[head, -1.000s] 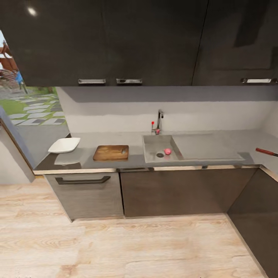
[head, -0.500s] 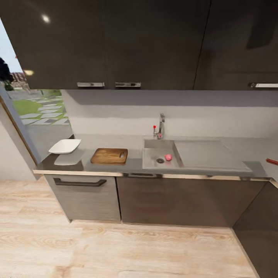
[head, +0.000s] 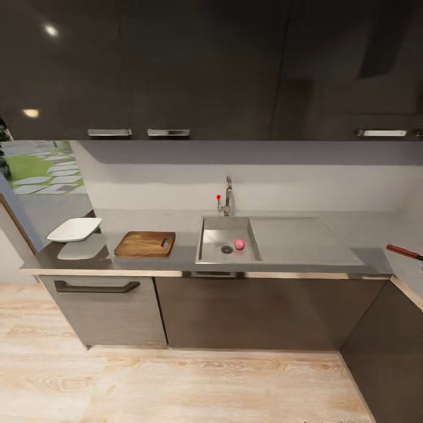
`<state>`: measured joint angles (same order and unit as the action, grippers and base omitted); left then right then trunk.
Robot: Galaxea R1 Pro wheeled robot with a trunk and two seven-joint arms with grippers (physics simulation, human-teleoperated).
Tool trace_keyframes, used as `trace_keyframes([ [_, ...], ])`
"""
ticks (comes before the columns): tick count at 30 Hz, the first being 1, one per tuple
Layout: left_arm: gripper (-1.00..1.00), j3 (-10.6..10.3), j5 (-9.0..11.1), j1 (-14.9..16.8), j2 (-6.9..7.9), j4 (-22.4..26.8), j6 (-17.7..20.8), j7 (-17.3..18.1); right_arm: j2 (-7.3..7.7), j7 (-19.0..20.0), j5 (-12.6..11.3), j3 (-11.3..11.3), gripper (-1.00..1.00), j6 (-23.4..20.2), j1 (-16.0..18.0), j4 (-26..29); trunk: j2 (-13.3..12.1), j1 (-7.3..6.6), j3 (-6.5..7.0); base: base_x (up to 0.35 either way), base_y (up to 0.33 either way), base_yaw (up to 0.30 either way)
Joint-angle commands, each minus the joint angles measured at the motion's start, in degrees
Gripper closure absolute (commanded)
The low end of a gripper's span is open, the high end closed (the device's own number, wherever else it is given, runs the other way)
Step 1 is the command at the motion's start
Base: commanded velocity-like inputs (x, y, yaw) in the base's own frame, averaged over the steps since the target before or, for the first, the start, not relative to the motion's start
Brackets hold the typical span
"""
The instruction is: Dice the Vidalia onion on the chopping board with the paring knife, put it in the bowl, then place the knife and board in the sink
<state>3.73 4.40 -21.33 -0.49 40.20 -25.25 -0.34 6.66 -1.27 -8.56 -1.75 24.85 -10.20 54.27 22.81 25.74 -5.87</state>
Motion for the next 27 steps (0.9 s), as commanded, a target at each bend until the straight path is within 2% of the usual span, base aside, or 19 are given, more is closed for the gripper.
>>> trace_keyframes([
  [1,-1.00,0.0,0.4,0.0,-0.03,0.1,-0.1,0.1,0.07,-0.1,-0.4,-0.2,-1.00,0.1,0.0,0.0,0.1,0.04,-0.02,0.018,-0.038,-0.170],
  [19,-1.00,0.0,0.3,0.0,-0.03,0.1,-0.1,0.1,0.02,-0.2,-0.4,-0.2,-1.00,0.1,0.0,0.0,0.1,0.04,1.45,0.002,-0.004,-0.135],
  [27,-1.00,0.0,0.3,0.0,-0.03,0.2,-0.1,0.1,0.02,-0.2,-0.4,-0.2,-1.00,0.1,0.0,0.0,0.1,0.04,1.89,0.000,-0.042,-0.042],
])
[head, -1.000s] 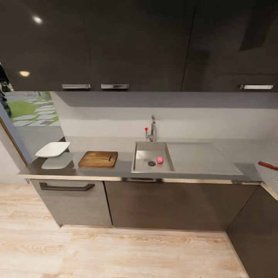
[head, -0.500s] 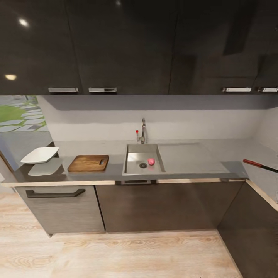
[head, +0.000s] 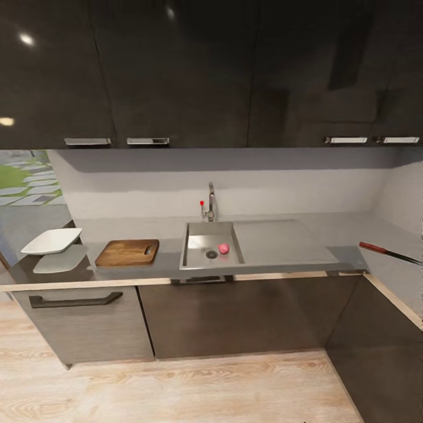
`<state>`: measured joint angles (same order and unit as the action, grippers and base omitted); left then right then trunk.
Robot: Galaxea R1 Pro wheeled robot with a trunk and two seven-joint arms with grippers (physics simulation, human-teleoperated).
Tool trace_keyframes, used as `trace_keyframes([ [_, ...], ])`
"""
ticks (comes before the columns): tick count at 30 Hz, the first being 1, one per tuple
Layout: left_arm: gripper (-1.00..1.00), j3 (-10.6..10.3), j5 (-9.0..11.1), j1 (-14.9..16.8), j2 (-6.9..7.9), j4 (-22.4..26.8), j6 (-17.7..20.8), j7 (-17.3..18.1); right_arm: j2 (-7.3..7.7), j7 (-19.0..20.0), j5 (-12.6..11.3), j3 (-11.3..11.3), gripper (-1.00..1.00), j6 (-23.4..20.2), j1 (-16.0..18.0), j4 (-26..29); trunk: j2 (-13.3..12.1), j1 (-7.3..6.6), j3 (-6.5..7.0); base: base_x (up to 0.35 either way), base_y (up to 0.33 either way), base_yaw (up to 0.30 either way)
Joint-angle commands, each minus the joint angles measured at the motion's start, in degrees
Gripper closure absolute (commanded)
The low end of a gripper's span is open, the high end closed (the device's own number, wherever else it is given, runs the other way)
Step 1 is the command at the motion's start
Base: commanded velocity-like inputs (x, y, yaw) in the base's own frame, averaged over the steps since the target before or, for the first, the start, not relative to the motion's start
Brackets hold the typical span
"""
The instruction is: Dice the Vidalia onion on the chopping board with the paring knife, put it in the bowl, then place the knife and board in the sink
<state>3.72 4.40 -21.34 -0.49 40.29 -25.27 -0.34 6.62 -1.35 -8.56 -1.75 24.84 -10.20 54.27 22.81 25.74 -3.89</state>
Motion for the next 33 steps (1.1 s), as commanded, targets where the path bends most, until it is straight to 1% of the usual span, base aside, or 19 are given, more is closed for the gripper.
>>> trace_keyframes([
  [1,-1.00,0.1,0.3,0.0,-0.03,0.1,0.0,0.1,0.06,-0.1,-0.4,-0.2,-1.00,0.1,0.0,0.0,0.1,0.04,-0.02,0.000,-0.162,-0.005],
  [6,-1.00,0.1,0.4,0.0,-0.03,0.1,0.0,0.1,0.06,-0.2,-0.4,-0.2,-1.00,0.1,0.0,0.0,0.1,0.04,0.41,0.000,-0.165,-0.001],
  [13,-1.00,0.1,0.4,0.0,-0.03,0.2,-0.1,0.1,0.06,-0.2,-0.3,-0.2,-1.00,0.1,0.0,0.0,0.1,0.04,0.97,0.000,-0.028,0.000],
  [24,-1.00,0.1,0.4,0.0,-0.03,0.2,-0.1,0.1,0.04,-0.1,-0.3,-0.3,-1.00,0.1,0.0,0.0,0.1,0.04,1.05,0.000,-0.001,0.000],
  [25,-1.00,0.1,0.3,0.0,-0.03,0.1,-0.1,0.1,-0.02,-0.1,0.4,-0.4,-1.00,0.1,0.0,0.0,0.1,0.04,1.05,0.000,0.000,0.000],
  [33,-1.00,0.1,0.3,0.0,-0.03,0.1,-0.1,0.1,-0.03,-0.1,0.7,-0.4,-1.00,0.1,0.0,0.0,0.1,0.04,1.05,0.000,0.000,0.000],
])
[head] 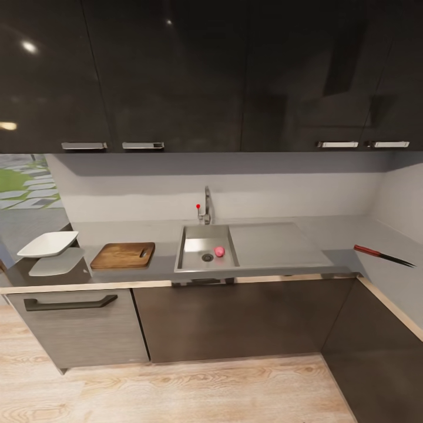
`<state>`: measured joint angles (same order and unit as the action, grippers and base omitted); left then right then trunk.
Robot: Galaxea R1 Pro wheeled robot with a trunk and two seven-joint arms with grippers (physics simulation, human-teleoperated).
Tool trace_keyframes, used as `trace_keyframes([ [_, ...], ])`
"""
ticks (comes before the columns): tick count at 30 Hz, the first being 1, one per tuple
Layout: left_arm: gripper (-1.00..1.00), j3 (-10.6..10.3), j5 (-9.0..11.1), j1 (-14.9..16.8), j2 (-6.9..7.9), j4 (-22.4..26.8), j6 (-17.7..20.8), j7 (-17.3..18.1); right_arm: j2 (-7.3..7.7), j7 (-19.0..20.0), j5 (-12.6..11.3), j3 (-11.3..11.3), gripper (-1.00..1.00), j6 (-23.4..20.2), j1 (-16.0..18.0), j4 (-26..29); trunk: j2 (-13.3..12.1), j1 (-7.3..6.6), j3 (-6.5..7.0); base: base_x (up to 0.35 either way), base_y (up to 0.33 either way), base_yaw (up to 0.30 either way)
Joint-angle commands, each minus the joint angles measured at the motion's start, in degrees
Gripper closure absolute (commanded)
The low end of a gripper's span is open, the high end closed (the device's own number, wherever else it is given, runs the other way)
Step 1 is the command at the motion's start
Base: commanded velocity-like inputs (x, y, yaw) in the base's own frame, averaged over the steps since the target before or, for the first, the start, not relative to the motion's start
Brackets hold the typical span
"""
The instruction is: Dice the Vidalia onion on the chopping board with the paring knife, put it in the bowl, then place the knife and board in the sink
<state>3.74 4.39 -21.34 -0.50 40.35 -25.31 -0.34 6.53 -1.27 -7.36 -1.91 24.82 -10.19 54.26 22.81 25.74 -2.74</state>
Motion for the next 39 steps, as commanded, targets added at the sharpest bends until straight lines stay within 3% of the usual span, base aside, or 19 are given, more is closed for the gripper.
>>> trace_keyframes([
  [1,-1.00,0.0,0.4,0.0,-0.03,0.1,-0.1,0.1,0.06,-0.1,-0.5,-0.2,-1.00,0.1,0.0,0.1,0.1,0.04,-0.10,0.000,0.000,0.000],
  [10,-1.00,0.0,0.4,0.0,-0.10,-0.1,0.0,0.1,0.11,-0.1,-0.5,-0.2,-1.00,0.1,0.0,0.1,0.1,0.04,-0.10,0.000,0.000,0.000],
  [16,-1.00,-0.1,0.2,0.1,-1.48,0.6,2.4,-0.1,0.11,-0.1,-0.5,-0.2,-1.00,0.1,0.0,0.1,0.1,0.04,-0.10,0.000,0.000,0.000],
  [21,-1.00,-0.1,0.0,0.3,-1.98,7.2,12.6,-0.2,0.10,-0.1,-0.5,-0.2,-1.00,0.1,0.0,0.1,0.1,0.04,-0.10,0.000,0.000,0.000],
  [25,-1.00,-0.2,-0.3,0.3,-3.33,20.2,27.9,-0.1,0.13,-0.1,-0.5,-0.2,-1.00,0.1,0.0,0.1,0.1,0.04,-0.10,0.000,0.000,0.000],
  [26,-1.00,-0.2,-0.3,0.3,-3.56,22.3,29.8,-0.1,0.12,-0.1,-0.5,-0.2,-1.00,0.1,0.0,0.1,0.1,0.04,-0.10,0.000,0.000,0.000],
  [27,-1.00,-0.4,-0.5,0.4,-4.06,28.2,35.3,-0.1,0.13,-0.1,-0.5,-0.2,-1.00,0.1,0.0,0.0,0.1,0.04,-0.10,0.000,0.000,0.000],
  [30,-1.00,-1.6,-1.1,1.3,-4.46,35.2,42.6,-0.1,0.14,-0.1,-0.5,-0.1,-1.00,0.1,0.0,-0.5,0.1,0.04,-0.10,0.000,0.000,0.000],
  [31,-1.00,-3.5,-2.0,2.9,-4.77,39.3,47.6,-0.2,0.15,0.0,-0.5,0.0,-1.00,0.1,0.0,-1.2,0.1,0.04,-0.10,0.000,0.000,0.000],
  [33,-1.00,-7.1,-4.8,6.8,-5.40,43.2,54.1,-1.0,0.15,0.0,-0.5,0.1,-1.00,0.1,0.0,-2.0,0.1,0.04,-0.10,0.000,0.000,0.000],
  [36,-1.00,-10.5,-7.8,12.5,-7.01,44.9,57.3,-2.5,0.15,0.0,-0.5,0.1,-1.00,0.1,0.0,-2.5,0.1,0.04,-0.10,0.000,0.000,0.000],
  [39,-1.00,-12.5,-8.8,17.5,-7.73,46.4,60.0,-2.9,0.18,0.0,-0.5,0.1,-1.00,0.1,0.0,-3.0,0.1,0.04,-0.10,0.000,0.000,0.000],
])
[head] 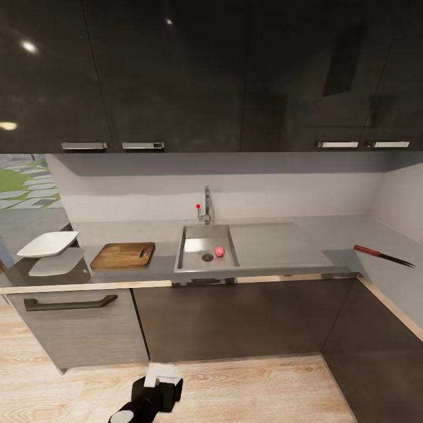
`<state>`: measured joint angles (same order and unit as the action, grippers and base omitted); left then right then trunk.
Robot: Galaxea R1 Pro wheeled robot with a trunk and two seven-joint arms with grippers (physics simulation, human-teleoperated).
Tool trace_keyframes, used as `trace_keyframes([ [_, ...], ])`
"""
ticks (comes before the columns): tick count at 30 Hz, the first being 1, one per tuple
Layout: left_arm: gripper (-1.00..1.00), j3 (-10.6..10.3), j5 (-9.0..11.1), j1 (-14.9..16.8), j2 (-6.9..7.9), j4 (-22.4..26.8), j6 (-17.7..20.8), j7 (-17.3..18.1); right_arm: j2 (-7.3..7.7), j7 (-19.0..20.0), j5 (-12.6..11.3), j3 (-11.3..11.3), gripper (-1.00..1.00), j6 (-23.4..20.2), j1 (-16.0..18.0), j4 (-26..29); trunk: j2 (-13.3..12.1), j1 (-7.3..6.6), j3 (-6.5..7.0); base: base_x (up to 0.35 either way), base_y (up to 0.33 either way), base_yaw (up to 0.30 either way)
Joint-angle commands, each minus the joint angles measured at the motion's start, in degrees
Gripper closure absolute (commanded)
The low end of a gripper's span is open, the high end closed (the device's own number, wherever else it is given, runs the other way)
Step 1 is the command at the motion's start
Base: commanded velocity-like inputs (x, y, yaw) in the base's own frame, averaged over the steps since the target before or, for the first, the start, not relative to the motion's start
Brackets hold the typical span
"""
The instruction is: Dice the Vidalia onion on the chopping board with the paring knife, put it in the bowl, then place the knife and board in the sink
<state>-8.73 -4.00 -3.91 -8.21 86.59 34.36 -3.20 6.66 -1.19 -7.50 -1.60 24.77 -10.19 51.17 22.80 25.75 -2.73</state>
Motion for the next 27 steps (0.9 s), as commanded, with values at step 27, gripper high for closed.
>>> trace_keyframes([
  [27,-1.00,-1.1,6.0,62.6,-0.94,-28.3,22.8,-4.1,-1.21,-0.1,-0.3,-0.2,-1.00,0.1,0.0,-1.8,0.1,0.03,-0.11,0.000,0.000,0.000],
])
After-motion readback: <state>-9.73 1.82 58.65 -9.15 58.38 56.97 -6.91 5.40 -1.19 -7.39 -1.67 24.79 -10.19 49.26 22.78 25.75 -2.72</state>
